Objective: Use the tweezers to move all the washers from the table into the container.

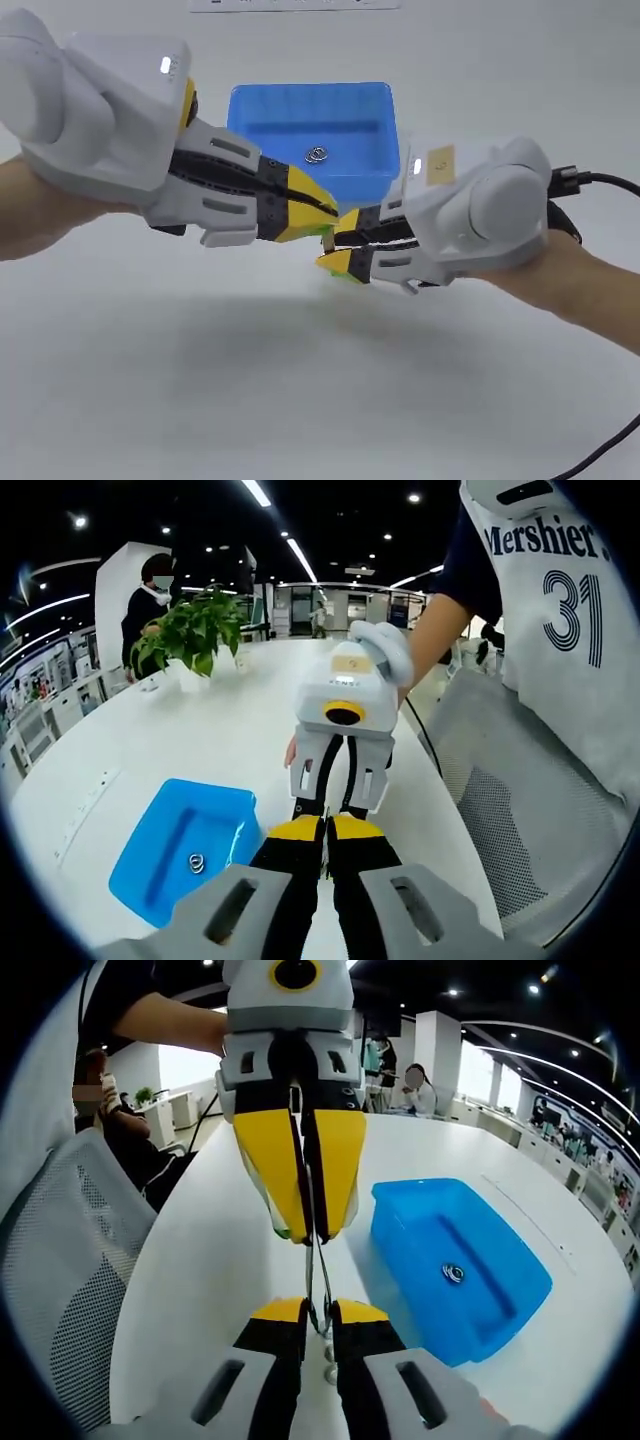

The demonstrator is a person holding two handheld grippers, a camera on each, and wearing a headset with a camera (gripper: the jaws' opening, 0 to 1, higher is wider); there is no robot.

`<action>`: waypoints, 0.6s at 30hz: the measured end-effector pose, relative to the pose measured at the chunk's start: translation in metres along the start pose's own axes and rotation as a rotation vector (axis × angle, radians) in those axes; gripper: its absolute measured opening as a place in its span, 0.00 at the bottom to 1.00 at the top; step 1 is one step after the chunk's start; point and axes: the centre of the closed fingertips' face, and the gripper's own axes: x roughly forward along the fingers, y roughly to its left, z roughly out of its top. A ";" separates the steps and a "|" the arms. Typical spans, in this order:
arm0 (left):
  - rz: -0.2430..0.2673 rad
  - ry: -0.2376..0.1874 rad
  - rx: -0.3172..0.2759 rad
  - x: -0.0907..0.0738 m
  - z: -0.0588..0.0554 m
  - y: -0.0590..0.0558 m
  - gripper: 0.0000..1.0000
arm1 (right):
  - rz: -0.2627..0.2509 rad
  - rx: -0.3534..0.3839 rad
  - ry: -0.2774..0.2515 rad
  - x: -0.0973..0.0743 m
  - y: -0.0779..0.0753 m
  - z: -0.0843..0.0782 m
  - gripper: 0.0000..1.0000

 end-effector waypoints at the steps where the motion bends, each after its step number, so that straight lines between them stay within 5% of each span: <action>1: -0.002 0.000 -0.004 0.000 0.000 -0.001 0.06 | 0.000 0.000 0.001 0.000 0.000 0.000 0.11; 8: 0.000 0.013 0.001 -0.001 0.001 -0.003 0.06 | 0.005 -0.003 0.021 0.000 0.003 0.001 0.10; 18: 0.015 -0.009 0.007 -0.019 0.016 -0.010 0.06 | -0.005 -0.018 -0.003 -0.010 0.009 0.022 0.10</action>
